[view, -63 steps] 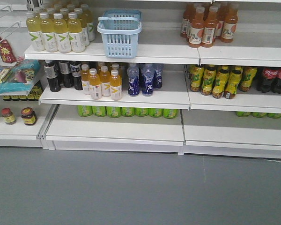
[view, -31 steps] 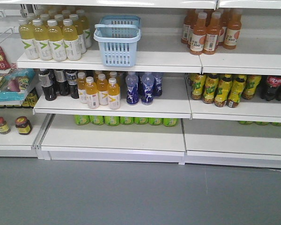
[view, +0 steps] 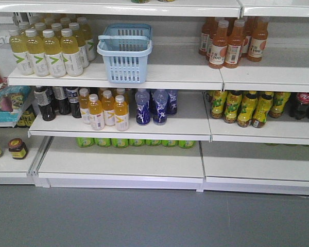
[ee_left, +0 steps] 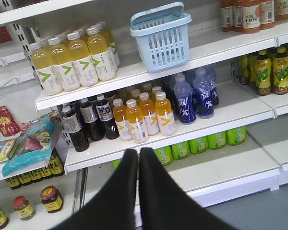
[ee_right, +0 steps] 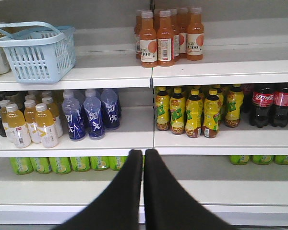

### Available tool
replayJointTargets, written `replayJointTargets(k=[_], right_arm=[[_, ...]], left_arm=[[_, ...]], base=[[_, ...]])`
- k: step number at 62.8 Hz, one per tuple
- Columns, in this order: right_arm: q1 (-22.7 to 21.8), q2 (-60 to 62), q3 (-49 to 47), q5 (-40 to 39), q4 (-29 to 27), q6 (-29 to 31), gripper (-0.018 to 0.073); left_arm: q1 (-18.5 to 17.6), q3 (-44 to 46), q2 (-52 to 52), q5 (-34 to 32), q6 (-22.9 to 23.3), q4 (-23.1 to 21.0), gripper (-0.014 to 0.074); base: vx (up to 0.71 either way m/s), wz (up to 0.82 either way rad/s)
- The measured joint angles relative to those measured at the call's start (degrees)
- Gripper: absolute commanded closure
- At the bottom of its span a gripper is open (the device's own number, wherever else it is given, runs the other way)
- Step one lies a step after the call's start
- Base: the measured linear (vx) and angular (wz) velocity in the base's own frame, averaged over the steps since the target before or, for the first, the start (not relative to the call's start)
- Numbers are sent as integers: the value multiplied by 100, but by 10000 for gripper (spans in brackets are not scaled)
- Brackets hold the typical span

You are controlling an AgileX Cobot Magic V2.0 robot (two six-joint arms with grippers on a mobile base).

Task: Place coke in basket with both arms

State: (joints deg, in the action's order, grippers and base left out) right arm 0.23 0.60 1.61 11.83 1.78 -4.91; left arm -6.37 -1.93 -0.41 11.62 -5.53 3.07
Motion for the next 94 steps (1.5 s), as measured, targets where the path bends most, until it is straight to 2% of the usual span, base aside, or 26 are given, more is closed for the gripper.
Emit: replayJointTargets(k=[94], right_arm=[[0,0,0,4,0,0,564]], left_arm=[[0,0,0,0,0,0,603]], base=[[11,-2]])
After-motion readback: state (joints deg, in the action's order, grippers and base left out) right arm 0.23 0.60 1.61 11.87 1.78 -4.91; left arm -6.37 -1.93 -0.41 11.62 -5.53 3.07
